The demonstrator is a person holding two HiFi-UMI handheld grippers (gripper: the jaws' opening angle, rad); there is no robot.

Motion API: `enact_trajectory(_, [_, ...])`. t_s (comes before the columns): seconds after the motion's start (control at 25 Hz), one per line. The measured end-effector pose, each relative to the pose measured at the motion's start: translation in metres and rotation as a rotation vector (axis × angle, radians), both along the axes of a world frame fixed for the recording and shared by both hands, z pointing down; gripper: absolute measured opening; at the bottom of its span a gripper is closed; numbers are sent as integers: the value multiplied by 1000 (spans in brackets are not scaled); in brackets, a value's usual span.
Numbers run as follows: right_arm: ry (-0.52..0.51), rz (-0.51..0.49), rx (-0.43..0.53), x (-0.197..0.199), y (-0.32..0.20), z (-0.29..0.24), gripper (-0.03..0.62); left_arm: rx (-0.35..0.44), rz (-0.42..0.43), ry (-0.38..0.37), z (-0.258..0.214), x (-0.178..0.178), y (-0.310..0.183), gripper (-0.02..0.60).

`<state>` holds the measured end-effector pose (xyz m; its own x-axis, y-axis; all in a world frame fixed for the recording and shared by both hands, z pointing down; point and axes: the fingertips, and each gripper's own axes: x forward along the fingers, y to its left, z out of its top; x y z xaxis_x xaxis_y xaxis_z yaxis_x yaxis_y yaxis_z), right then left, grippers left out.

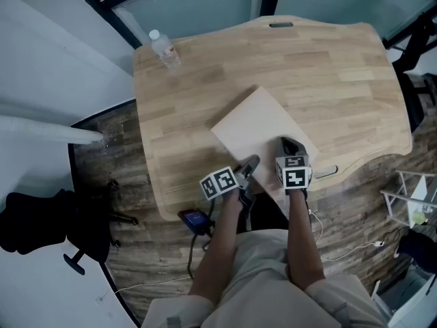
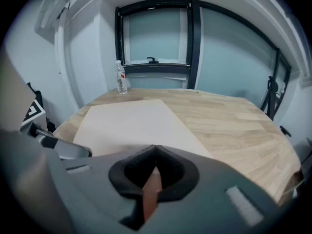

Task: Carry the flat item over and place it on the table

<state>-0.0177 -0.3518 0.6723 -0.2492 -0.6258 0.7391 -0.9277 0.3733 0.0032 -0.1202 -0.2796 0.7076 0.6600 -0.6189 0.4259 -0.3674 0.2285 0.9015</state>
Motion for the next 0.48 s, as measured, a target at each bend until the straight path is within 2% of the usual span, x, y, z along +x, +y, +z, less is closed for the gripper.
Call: enact_trajectory(0.48, [27, 2, 46, -3, 2, 2, 2, -34, -3, -46, 4, -8, 11, 331])
